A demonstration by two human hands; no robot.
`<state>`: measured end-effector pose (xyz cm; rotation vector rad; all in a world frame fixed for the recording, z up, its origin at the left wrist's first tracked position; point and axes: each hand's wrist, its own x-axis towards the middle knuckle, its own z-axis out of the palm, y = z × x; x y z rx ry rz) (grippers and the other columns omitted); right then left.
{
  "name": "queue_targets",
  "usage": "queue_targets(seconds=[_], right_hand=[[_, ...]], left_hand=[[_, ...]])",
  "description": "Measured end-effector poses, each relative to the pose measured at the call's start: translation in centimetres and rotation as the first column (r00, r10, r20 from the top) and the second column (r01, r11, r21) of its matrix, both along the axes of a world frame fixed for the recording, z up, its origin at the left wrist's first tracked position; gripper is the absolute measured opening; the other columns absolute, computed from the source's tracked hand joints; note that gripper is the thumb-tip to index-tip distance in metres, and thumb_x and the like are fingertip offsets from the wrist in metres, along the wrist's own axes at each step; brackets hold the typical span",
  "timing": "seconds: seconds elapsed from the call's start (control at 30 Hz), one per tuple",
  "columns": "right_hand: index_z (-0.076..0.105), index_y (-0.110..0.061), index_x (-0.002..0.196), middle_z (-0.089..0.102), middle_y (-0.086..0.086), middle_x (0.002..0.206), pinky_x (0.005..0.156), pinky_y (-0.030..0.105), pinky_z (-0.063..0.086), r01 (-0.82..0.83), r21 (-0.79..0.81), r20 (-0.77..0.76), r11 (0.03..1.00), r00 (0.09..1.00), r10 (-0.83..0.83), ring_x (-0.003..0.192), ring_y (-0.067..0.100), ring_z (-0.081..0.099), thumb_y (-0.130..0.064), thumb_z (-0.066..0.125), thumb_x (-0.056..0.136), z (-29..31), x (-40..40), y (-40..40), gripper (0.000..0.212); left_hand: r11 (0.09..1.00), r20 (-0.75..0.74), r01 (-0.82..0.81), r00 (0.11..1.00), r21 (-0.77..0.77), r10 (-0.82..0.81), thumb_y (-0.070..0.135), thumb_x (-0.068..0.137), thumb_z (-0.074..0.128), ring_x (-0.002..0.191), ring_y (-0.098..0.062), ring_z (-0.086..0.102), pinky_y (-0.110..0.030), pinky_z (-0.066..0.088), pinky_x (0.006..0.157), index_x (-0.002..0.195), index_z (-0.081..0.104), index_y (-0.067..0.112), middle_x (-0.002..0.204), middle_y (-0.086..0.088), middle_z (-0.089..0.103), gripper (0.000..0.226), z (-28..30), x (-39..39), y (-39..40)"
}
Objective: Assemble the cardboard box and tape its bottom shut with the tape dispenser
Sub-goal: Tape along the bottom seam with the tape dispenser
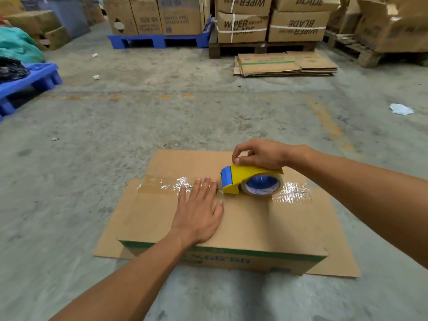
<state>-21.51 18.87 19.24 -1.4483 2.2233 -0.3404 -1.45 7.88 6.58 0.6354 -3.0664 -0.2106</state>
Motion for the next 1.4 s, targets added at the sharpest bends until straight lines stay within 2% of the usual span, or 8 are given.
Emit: queue_targets(seconds=[0.1,0.17,0.27,0.5,0.73,0.97,1.13,1.4], right_hand=[[0.053,-0.044,0.133,0.058,-0.005,0.125,0.091,0.030,0.039,-0.077,0.131,-0.125,0.988,0.988,0.093,0.115,0.019,0.053,-0.061,0.049,0.090,0.0,0.4,0.7,0.047],[0.047,-0.048,0.135,0.057,-0.001,0.117,0.084,0.028,0.036,-0.128,0.094,-0.179,0.987,0.973,0.143,0.106,0.018,0.053,-0.062,0.049,0.089,0.0,0.7,1.4,0.049],[0.061,-0.041,0.124,0.056,0.001,0.106,0.075,0.026,0.035,-0.172,-0.052,-0.223,0.984,0.962,0.156,0.096,0.019,0.056,-0.051,0.051,0.093,-0.3,1.0,1.8,0.034],[0.058,-0.046,0.127,0.057,0.001,0.094,0.073,0.026,0.035,-0.207,0.040,-0.280,0.978,0.937,0.209,0.087,0.016,0.051,-0.068,0.050,0.084,-0.6,0.6,1.9,0.050],[0.057,-0.043,0.129,0.056,-0.003,0.100,0.076,0.026,0.035,-0.206,0.009,-0.251,0.979,0.947,0.201,0.091,0.013,0.047,-0.065,0.060,0.080,-1.0,0.4,2.0,0.054],[0.056,-0.041,0.133,0.043,-0.029,0.081,0.072,0.016,0.032,-0.190,-0.028,-0.191,0.981,0.965,0.181,0.090,0.010,0.046,-0.051,0.064,0.086,-0.4,0.0,3.6,0.049],[0.059,-0.045,0.128,0.049,-0.026,0.082,0.078,0.019,0.037,-0.162,-0.043,-0.173,0.986,0.973,0.153,0.089,0.011,0.052,-0.052,0.067,0.083,-0.3,-2.0,6.5,0.046],[0.054,-0.053,0.128,0.049,-0.019,0.087,0.068,0.010,0.033,-0.079,-0.007,-0.222,0.997,0.972,0.076,0.079,0.004,0.049,-0.067,0.053,0.075,0.6,-5.5,15.1,0.055]], left_hand=[[1.000,0.013,-0.005,1.000,0.024,0.004,0.053,0.098,0.010,0.151,-0.015,-0.014,-0.052,-0.004,0.120,0.158,-0.004,0.025,0.165,0.007,-0.009,0.067,0.0,-0.1,0.0],[1.000,0.019,-0.001,1.000,0.021,0.000,0.053,0.098,0.010,0.151,-0.015,-0.014,-0.052,-0.004,0.120,0.158,-0.004,0.025,0.165,0.007,-0.010,0.068,0.0,-0.2,0.1],[1.000,0.011,-0.003,1.000,0.025,0.003,0.053,0.098,0.009,0.151,-0.015,-0.014,-0.053,-0.004,0.120,0.158,-0.004,0.024,0.165,0.007,-0.009,0.068,0.0,-0.2,0.1],[1.000,0.001,-0.003,1.000,0.022,0.003,0.055,0.097,0.009,0.151,-0.015,-0.013,-0.052,-0.005,0.120,0.158,-0.004,0.026,0.165,0.007,-0.008,0.069,-0.1,-0.3,0.0],[1.000,0.001,0.001,1.000,0.019,-0.001,0.056,0.096,0.009,0.151,-0.014,-0.014,-0.051,-0.005,0.120,0.157,-0.005,0.027,0.165,0.008,-0.009,0.069,-0.1,-0.1,0.0],[1.000,-0.013,-0.010,1.000,0.005,0.011,0.058,0.094,0.008,0.151,-0.012,-0.011,-0.048,-0.006,0.121,0.158,-0.003,0.028,0.165,0.009,-0.008,0.071,-0.4,-0.1,0.0],[1.000,-0.010,-0.013,1.000,0.004,0.014,0.060,0.092,0.009,0.151,-0.010,-0.007,-0.046,-0.006,0.121,0.158,-0.001,0.028,0.165,0.010,-0.005,0.074,-0.3,0.0,-0.1],[1.000,0.015,-0.002,1.000,-0.030,0.002,0.060,0.093,0.006,0.151,-0.011,-0.009,-0.048,-0.003,0.121,0.158,-0.003,0.027,0.165,0.009,-0.008,0.073,-0.3,-0.1,-0.1]])
